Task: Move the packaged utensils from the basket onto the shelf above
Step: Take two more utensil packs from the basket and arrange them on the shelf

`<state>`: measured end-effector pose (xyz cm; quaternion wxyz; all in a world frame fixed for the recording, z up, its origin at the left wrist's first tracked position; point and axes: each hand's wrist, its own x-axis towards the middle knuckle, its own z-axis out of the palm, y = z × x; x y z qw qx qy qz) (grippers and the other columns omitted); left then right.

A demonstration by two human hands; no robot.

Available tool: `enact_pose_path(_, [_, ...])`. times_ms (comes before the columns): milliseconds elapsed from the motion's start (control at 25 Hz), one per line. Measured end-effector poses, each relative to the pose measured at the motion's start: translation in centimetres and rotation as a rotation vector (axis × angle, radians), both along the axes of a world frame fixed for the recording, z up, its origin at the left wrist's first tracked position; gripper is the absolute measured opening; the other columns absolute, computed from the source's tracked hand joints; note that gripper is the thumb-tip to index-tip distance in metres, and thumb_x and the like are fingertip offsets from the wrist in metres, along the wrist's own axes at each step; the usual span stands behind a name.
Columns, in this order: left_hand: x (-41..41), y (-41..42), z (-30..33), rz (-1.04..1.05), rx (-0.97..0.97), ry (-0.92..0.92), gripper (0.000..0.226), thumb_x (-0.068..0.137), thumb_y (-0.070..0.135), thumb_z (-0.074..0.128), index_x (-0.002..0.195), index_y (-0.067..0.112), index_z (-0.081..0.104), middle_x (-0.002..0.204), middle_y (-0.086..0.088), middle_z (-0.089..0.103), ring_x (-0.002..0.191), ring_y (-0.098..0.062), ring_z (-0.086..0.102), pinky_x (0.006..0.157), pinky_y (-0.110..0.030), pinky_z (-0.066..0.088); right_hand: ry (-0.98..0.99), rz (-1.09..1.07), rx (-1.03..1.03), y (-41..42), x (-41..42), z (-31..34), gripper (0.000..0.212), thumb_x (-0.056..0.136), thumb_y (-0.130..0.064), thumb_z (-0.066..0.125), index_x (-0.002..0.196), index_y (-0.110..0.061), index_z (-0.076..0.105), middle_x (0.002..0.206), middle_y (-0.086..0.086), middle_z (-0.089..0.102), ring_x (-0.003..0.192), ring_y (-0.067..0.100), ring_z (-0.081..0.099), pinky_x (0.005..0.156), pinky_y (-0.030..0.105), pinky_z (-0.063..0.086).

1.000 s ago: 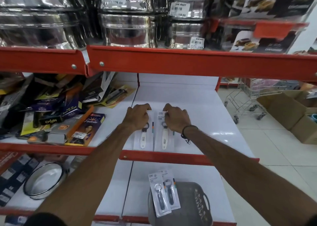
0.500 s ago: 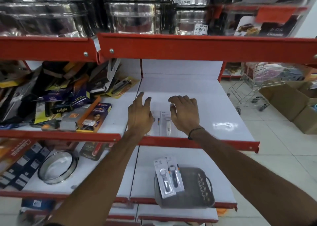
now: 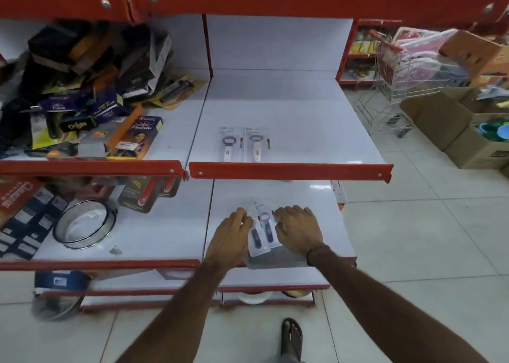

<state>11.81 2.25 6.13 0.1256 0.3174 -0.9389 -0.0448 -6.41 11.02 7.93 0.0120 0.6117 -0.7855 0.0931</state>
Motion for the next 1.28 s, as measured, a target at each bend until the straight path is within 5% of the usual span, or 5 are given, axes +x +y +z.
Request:
enact_pose_path(280, [-4.5,-4.0,-5.5,0.187,0.176,-0.357,0.089,0.092,0.045,0.057,0.157,0.015,0.004,0.166,-0.013,-0.005,0.152,-0.037,-0.001,0.122,-0.062,0.005,-0.108,-0.037,0.342,-5.8,-2.3,-4.0,0.061,0.088,-0.028,0.056,0.144,-0.012,0.038,0.146,0.012,0.050,0.136,0.033,0.044,0.113,0.051,0.033])
enact_pose_path(480, [-7.4,-6.7,-6.2,0.205,0.161,-0.391,0.073,0.083,0.033,0.072,0.145,0.007,0.042,0.146,-0.018,0.051,0.137,-0.039,0.043,0.113,-0.062,0.030,-0.050,0.088,0.403,-11.2,-3.4,-7.4,0.075,0.097,-0.035,0.049,0.156,-0.016,0.009,0.165,0.003,0.012,0.153,0.024,0.009,0.122,0.057,0.009])
enact_pose_path(680, [-8.2,-7.9,-5.6,0.227,0.067,-0.297,0.031,0.058,0.016,0.085,0.083,0.005,0.071,0.084,-0.014,0.072,0.087,-0.034,0.065,0.077,-0.050,0.055,0.036,0.144,0.308,-13.2,-4.0,-8.5,0.068,0.080,-0.021,0.070,0.142,-0.012,0.045,0.147,0.012,0.050,0.137,0.039,0.044,0.114,0.055,0.033])
enact_pose_path(840, [-8.1,-7.9,-4.5,0.257,0.098,-0.261,0.026,0.065,0.011,0.075,0.090,0.008,0.068,0.089,-0.012,0.068,0.086,-0.032,0.061,0.076,-0.044,0.049,0.005,0.160,0.158,-12.7,-4.8,-5.7,0.033,0.073,-0.007,0.072,0.106,-0.007,0.070,0.110,0.016,0.073,0.104,0.042,0.065,0.089,0.046,0.054])
enact_pose_path(1280, [-5.9,-0.3,4.7,0.070,0.166,0.065,0.045,0.085,0.011,0.070,0.128,0.015,0.055,0.127,-0.007,0.065,0.114,-0.027,0.057,0.097,-0.038,0.038,-0.075,0.030,-0.108,-0.3,-4.7,3.0,0.032,0.090,-0.008,0.055,0.121,-0.018,0.058,0.117,0.006,0.067,0.106,0.029,0.060,0.094,0.043,0.044])
